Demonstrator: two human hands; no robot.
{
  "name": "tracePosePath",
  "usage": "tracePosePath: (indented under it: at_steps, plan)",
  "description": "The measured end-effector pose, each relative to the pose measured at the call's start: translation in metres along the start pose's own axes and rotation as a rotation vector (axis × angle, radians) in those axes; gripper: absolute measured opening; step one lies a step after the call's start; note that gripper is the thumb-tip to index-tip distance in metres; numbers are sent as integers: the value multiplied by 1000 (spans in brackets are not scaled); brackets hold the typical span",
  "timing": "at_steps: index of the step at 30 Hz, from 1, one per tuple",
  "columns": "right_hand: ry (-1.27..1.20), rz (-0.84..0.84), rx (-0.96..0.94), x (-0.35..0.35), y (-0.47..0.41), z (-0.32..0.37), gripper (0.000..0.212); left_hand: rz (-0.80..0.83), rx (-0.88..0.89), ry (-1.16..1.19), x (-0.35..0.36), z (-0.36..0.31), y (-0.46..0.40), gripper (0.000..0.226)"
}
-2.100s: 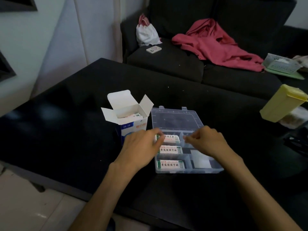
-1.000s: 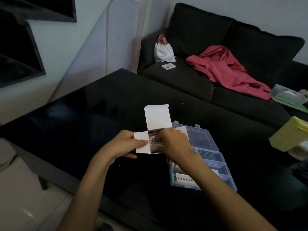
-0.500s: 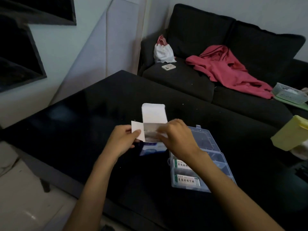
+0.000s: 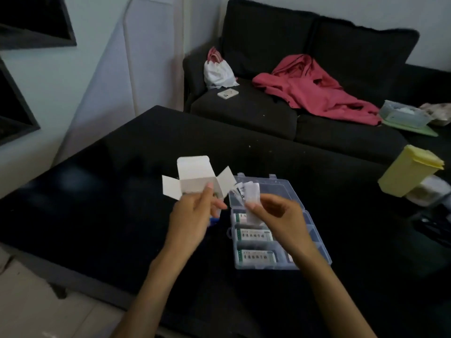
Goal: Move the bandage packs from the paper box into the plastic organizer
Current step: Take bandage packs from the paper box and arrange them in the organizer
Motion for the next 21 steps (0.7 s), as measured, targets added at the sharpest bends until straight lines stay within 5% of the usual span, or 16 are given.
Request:
tracePosePath:
  at_steps: [3, 10, 17, 21]
  plan:
    - [124, -76, -117, -23, 12, -4, 14, 364, -165, -24, 55, 9, 12, 57]
    - [781, -27, -376, -29, 18, -15, 23, 537, -310, 132, 89, 19, 25, 42]
    - [799, 47, -359, -23, 17, -21, 28, 527, -238, 148, 88, 23, 23, 25]
    - [278, -116, -15, -53, 11, -40, 61, 410, -120, 151, 79, 13, 14, 26]
Point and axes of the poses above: each hand's wrist, its own y-axis away from the middle knuckle, its own x-axis out of the palm, z = x × y, the point moved 10 cm from there along -y, towards the middle knuckle, and after that the axes turned 12 degrees about -y, right-handed, at the moved point
